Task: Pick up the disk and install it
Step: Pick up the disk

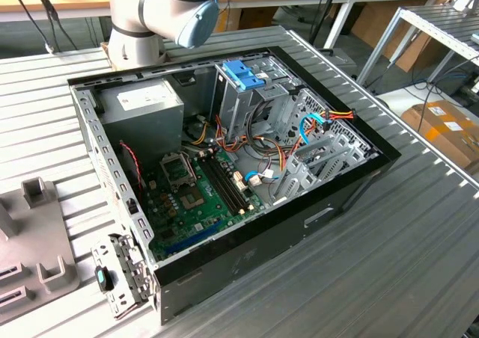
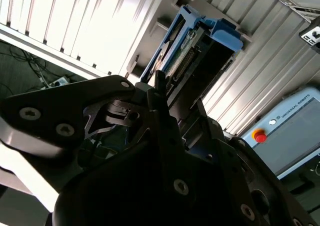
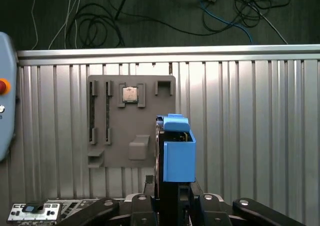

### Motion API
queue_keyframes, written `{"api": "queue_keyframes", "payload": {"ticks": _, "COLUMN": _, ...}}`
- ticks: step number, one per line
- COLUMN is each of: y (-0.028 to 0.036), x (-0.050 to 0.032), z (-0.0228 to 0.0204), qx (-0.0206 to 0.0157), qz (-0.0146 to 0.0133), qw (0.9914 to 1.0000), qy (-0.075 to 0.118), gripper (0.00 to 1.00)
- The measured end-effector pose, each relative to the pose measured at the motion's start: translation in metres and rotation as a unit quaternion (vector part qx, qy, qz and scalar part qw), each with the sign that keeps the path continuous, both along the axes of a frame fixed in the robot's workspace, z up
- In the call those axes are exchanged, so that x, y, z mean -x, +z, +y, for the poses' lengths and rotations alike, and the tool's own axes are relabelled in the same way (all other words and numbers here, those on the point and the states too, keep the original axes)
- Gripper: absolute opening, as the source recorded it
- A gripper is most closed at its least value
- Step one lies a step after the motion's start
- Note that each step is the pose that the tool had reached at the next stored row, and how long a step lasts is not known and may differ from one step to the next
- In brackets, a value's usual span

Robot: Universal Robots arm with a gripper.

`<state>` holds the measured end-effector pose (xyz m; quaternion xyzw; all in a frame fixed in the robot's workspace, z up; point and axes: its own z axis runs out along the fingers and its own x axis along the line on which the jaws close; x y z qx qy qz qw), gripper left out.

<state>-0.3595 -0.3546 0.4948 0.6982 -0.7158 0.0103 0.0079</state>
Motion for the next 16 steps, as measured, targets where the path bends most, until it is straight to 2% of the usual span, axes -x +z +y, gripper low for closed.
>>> {"api": "queue_keyframes", "payload": {"ticks": 6, "y": 0.0, "x": -0.0156, "z": 0.0006, "qx": 0.0, "qz": 0.0, "qw": 1.0, "qy": 0.0, "gripper": 0.35}}
{"api": "queue_keyframes", "payload": {"ticks": 14, "y": 0.0, "x": -0.0299, "z": 0.0012, "qx": 0.0, "qz": 0.0, "qw": 1.0, "qy": 0.0, "gripper": 0.35}}
{"api": "queue_keyframes", "payload": {"ticks": 16, "y": 0.0, "x": -0.0359, "z": 0.0014, "qx": 0.0, "qz": 0.0, "qw": 1.0, "qy": 0.0, "gripper": 0.35}}
